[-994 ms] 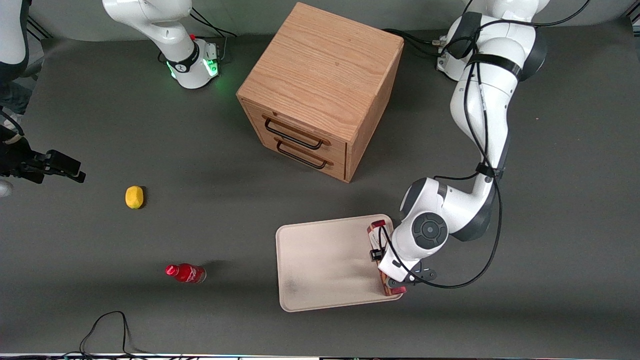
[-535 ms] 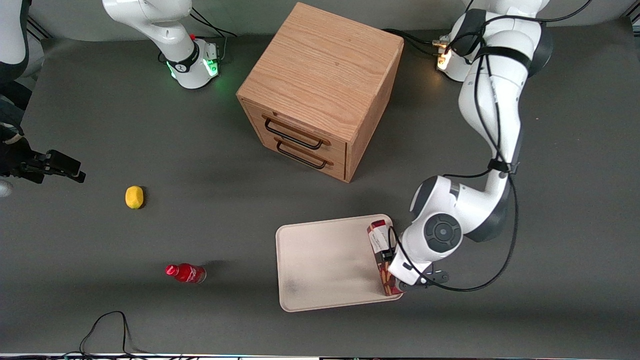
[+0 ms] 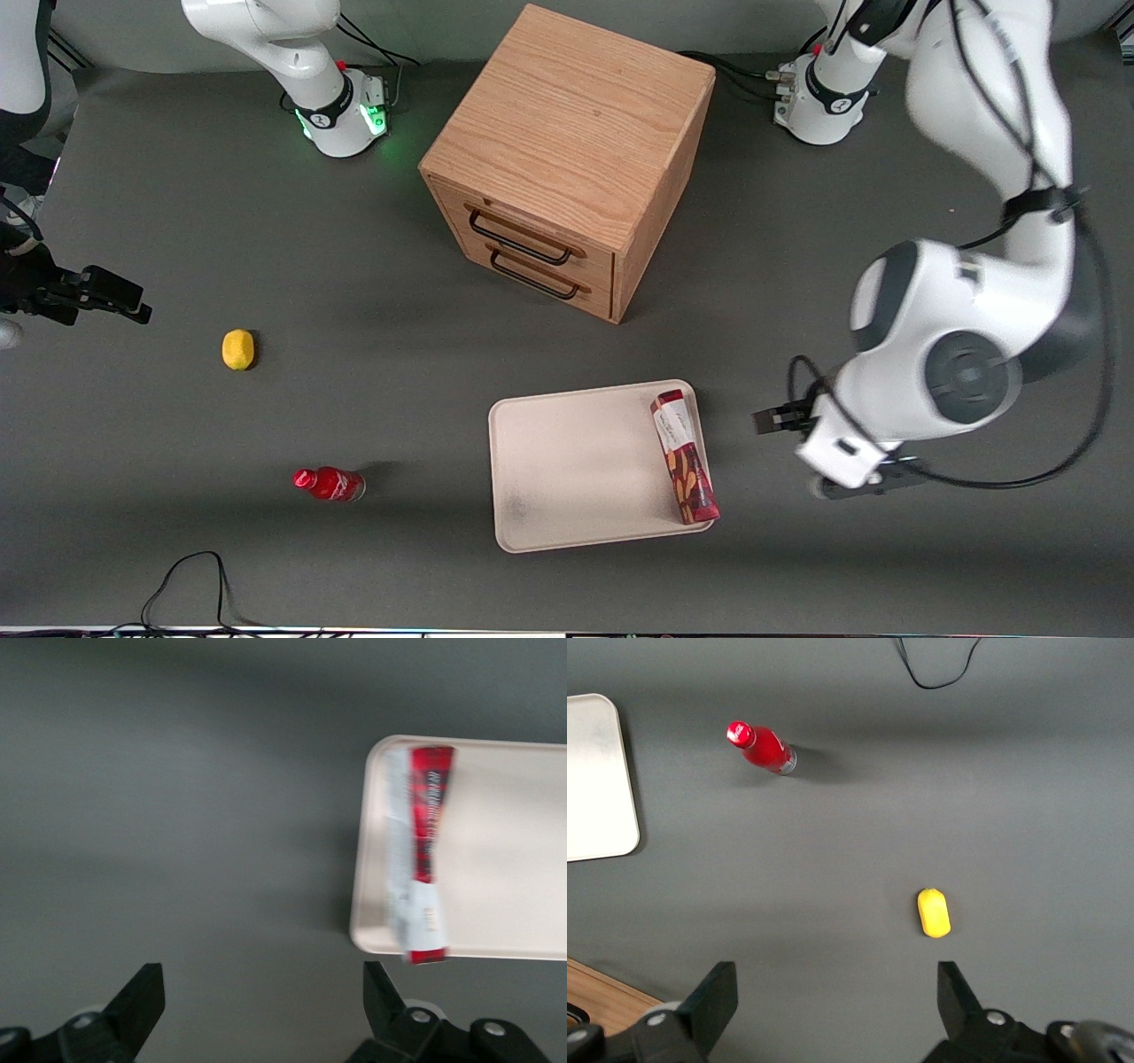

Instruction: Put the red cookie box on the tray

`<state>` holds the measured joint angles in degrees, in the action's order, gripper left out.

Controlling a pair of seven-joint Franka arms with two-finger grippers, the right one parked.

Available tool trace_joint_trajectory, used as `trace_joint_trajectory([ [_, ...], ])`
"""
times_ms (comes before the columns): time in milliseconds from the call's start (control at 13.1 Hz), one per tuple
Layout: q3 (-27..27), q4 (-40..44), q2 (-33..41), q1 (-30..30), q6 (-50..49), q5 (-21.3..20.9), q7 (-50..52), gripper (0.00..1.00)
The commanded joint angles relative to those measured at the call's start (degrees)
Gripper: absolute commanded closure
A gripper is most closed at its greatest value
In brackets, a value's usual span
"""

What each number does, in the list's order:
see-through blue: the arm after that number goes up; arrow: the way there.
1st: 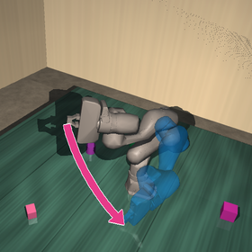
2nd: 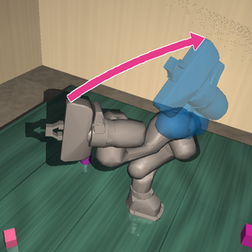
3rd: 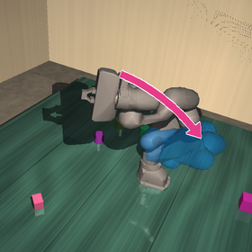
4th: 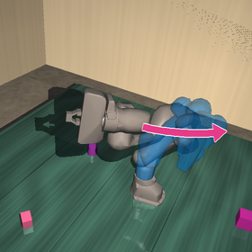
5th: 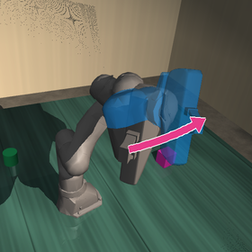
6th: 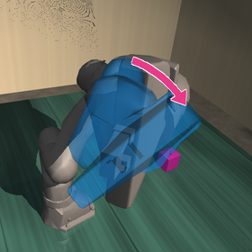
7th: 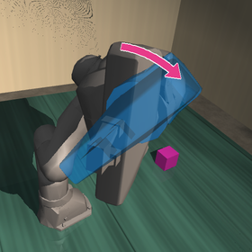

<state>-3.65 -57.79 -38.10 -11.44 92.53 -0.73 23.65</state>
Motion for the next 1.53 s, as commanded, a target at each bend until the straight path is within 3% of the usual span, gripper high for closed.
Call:
trace_joint_trajectory([
  [0,6.9,-17.0,13.2,0.5,1.6,1.5,-9.7,0.0],
  [306,16.4,-36.6,29.9,0.5,6.1,1.3,-19.9,0.0],
  [459,18.1,-40.1,34.9,1.2,5.0,0.4,-20.9,0.0],
  [612,16.9,-38.5,36.4,3.3,-0.5,-1.7,-20.5,0.0],
  [841,7.1,-31.1,35.6,12.2,-8.2,-1.9,-19.9,0.0],
  [1453,7.5,-26.8,35.5,8.1,-10.9,-3.4,-17.8,0.0],
])
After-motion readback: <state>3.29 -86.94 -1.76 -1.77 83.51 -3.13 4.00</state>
